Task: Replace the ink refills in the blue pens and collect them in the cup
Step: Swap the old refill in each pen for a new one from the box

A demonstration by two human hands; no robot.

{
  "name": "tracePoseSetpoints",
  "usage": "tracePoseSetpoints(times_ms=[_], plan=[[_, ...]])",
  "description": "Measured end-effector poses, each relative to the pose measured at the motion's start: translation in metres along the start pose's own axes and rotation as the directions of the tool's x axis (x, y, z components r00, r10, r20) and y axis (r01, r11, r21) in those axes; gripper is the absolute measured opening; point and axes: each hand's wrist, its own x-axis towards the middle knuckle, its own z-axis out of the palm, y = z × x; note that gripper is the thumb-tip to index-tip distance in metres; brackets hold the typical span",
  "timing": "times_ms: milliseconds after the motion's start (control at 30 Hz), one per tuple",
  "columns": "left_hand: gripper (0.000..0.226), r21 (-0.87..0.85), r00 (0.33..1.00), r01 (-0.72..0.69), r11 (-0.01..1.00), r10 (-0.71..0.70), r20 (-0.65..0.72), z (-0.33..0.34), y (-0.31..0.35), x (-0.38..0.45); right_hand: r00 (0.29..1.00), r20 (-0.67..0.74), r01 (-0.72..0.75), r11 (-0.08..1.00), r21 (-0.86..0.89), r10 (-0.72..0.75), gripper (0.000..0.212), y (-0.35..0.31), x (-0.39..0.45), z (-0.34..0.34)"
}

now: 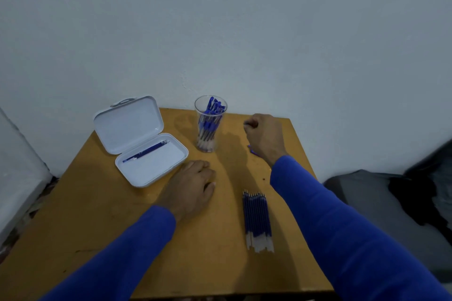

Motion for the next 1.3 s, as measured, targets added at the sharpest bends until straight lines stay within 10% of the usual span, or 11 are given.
tracePoseSetpoints(times_ms=[133,333,1300], plan=[[0.04,0.002,0.999,-0.033,0.999,0.032,0.012,0.007,0.013,0.007,0.961,0.171,-0.181,0.96,-0.213,0.219,0.02,0.044,-0.008,-0.004],[0.039,-0.044,1.0,-0.022,0.999,0.023,0.018,0.014,0.02,0.017,0.959,0.242,-0.045,0.918,-0.395,0.151,0.022,0.096,-0.028,0.01],[0.042,-0.048,1.0,0.016,0.999,-0.015,0.026,0.017,0.019,0.016,0.97,0.201,-0.066,0.939,-0.337,0.14,0.03,0.09,-0.038,0.026]])
